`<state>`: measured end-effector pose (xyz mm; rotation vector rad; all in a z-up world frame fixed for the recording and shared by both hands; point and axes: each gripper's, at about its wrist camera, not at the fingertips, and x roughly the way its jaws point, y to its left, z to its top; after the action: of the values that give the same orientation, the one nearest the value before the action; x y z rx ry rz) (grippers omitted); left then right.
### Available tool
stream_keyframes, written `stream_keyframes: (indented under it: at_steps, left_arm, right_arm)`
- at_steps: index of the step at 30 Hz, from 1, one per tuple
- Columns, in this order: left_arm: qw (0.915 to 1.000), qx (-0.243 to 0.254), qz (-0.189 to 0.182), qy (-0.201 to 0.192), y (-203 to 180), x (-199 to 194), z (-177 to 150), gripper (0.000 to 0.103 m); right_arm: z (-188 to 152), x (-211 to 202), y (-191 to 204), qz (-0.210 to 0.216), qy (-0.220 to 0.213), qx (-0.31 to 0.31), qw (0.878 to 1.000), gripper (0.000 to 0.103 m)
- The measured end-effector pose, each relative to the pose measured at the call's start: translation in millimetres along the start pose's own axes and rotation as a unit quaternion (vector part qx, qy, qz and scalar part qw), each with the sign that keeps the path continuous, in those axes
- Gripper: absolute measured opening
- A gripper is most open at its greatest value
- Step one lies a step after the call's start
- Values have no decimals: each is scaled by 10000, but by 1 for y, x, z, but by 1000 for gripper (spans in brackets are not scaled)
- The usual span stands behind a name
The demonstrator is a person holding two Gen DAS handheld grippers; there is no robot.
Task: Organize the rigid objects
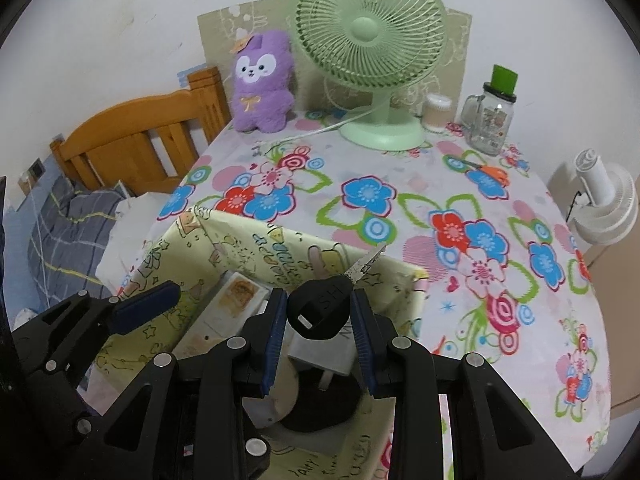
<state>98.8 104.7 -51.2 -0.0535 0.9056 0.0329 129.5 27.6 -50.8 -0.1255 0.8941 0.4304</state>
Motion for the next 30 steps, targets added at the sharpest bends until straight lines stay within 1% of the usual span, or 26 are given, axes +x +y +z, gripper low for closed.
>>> stream_keyframes:
  at_steps: [4, 6, 7, 8, 9, 11, 16, 22, 30]
  left_arm:
    - [10000, 0, 21, 11, 0, -1, -1, 77]
    - [10000, 24, 0, 3, -2, -3, -2, 79]
    - [10000, 28, -8, -2, -4, -4, -2, 81]
    - [10000, 27, -29, -28, -5, -6, -3, 84]
    - [10000, 31, -48, -49, -7, -7, -3, 85]
    - [9999, 40, -72, -74, -11, -9, -3, 89]
    - [9998, 77, -147, -107, -23, -12, -4, 92]
    - [9993, 216, -208, -245, -40, -17, -6, 94]
    - [9987, 257, -323, -284, -59, -23, -8, 99]
  right_arm:
    - [-2, 1, 1, 148, 15, 55, 9999, 37]
    - [-2, 0, 0, 149, 24, 87, 9998, 46]
    - [-3, -2, -1, 129, 9, 104, 9999, 58]
    - [-4, -5, -2, 100, -38, 115, 9999, 67]
    - [-5, -9, -4, 49, -112, 117, 9999, 69]
    - [-7, -15, -7, -26, -178, 115, 9998, 71]
    - [-13, -25, -21, -144, -195, 237, 9994, 74]
    - [-23, -36, -36, -280, -199, 409, 9986, 77]
    - [-34, -53, -57, -437, -290, 597, 9968, 82]
